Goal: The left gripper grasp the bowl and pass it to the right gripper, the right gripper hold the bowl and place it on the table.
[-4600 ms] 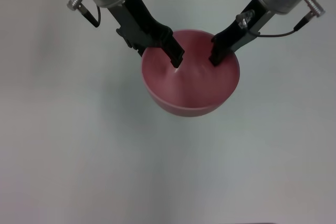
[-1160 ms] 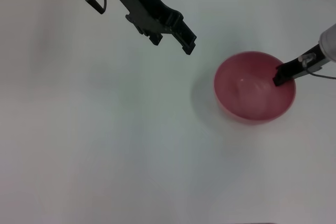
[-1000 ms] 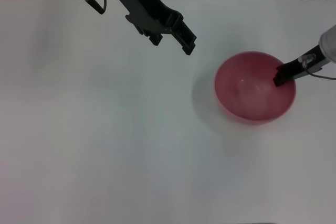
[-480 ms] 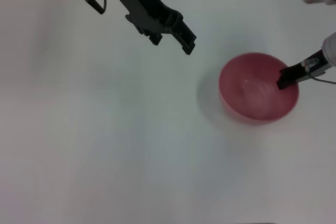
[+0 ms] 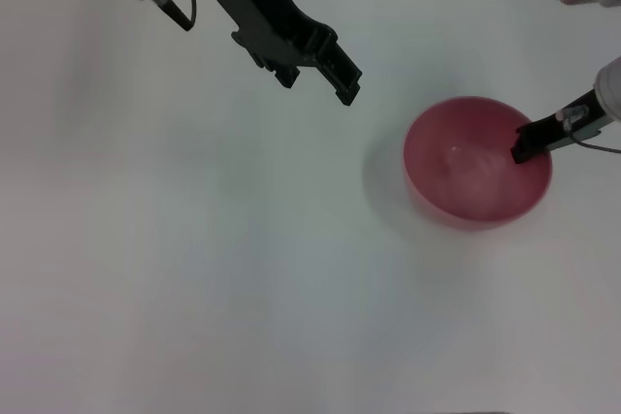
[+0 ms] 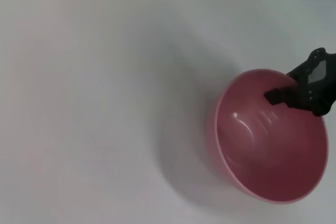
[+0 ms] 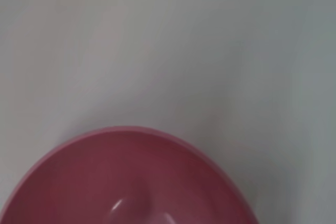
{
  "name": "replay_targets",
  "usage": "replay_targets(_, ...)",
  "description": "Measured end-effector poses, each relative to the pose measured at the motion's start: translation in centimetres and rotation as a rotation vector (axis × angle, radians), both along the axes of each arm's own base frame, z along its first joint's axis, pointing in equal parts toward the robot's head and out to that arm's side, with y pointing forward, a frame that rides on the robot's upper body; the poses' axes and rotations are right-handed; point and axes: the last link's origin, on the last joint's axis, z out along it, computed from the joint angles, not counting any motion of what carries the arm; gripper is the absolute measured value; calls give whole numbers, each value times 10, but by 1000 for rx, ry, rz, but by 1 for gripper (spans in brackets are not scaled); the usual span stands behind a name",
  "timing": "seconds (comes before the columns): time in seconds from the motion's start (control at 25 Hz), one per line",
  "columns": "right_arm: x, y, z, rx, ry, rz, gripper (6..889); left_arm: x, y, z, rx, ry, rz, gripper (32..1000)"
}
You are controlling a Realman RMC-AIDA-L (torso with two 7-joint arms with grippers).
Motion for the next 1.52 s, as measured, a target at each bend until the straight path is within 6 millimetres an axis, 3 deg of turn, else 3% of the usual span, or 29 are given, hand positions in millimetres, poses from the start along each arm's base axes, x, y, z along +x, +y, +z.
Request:
replay_targets(0.4, -1, 3, 6, 9, 9, 1, 27, -1, 0, -1, -3, 1, -1, 867)
replay_targets(0.64, -2, 3, 6, -3, 8, 21, 73, -1, 0, -1, -3, 1, -1, 867)
replay_targets(0.84, -3, 3, 6, -12, 13, 32, 190, -2, 0, -1, -3, 1, -1, 867)
replay_targets(1.04, -4, 3, 6, -12, 16, 33, 412, -2, 0, -1, -3, 1, -1, 867)
replay_targets(1.52, -7, 5, 6, -16, 17, 44, 797, -5, -1, -1, -3, 1, 7, 867)
